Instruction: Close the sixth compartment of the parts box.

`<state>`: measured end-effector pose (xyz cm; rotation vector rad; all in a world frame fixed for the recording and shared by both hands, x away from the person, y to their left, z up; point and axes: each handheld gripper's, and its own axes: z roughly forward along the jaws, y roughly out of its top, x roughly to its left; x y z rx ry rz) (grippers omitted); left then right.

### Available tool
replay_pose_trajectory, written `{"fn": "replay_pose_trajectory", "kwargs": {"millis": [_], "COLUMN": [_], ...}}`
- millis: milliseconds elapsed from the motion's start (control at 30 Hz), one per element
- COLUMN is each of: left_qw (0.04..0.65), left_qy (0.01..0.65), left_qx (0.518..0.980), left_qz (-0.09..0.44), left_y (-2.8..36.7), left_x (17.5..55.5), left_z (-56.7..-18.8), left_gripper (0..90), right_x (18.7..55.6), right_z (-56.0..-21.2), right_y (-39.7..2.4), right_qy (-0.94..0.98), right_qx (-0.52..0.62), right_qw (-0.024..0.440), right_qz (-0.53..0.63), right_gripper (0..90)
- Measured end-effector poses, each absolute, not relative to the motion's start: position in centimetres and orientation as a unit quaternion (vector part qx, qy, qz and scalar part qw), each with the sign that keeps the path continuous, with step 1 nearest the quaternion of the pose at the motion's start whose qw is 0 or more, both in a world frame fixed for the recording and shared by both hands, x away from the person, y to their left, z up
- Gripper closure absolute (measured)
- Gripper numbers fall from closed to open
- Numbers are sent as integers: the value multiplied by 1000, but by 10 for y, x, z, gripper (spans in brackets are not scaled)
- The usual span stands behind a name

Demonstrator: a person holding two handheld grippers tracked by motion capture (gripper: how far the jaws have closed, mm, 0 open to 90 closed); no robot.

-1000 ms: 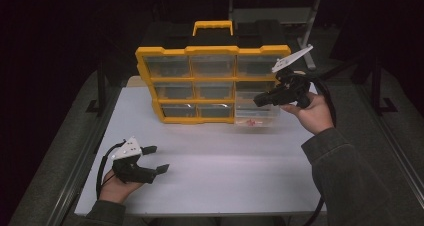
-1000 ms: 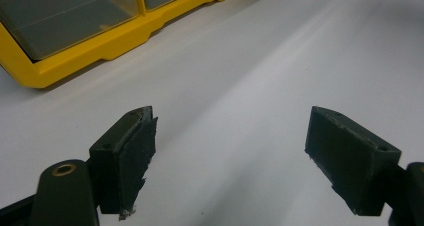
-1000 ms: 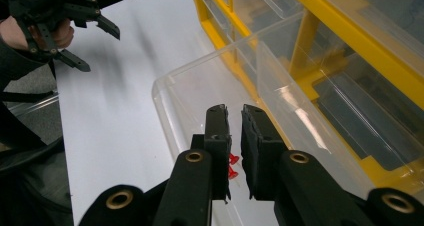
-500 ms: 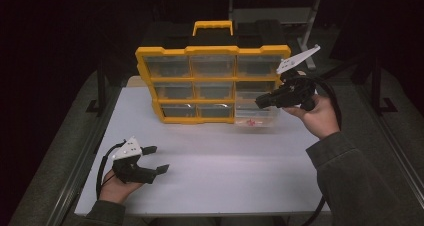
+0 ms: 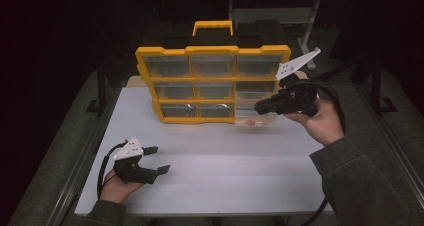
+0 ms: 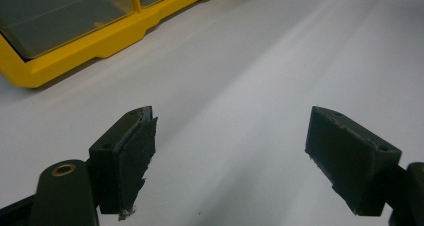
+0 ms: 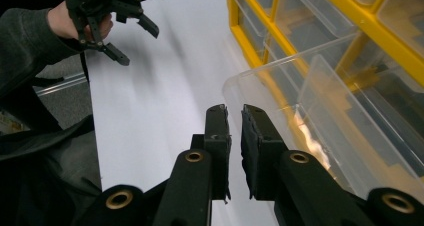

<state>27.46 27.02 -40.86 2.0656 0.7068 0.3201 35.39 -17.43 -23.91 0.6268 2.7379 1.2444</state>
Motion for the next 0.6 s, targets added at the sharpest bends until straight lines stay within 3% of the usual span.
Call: {"fn": "replay_pose_trajectory", "kwargs": {"millis": [600], "left_qw": [452], "left_qy": [290], "left_qx": [834], "left_qz": [126], "left_y": [269], "left_x": [273], "left_z": [-408], "left_gripper": [197], "right_x": [339], "right_z": [-261], "right_y": [-172], "right_qy": [897], "right_qx": [195], "right_qw": [15], "right_qz": [396], "right_gripper": [828]}}
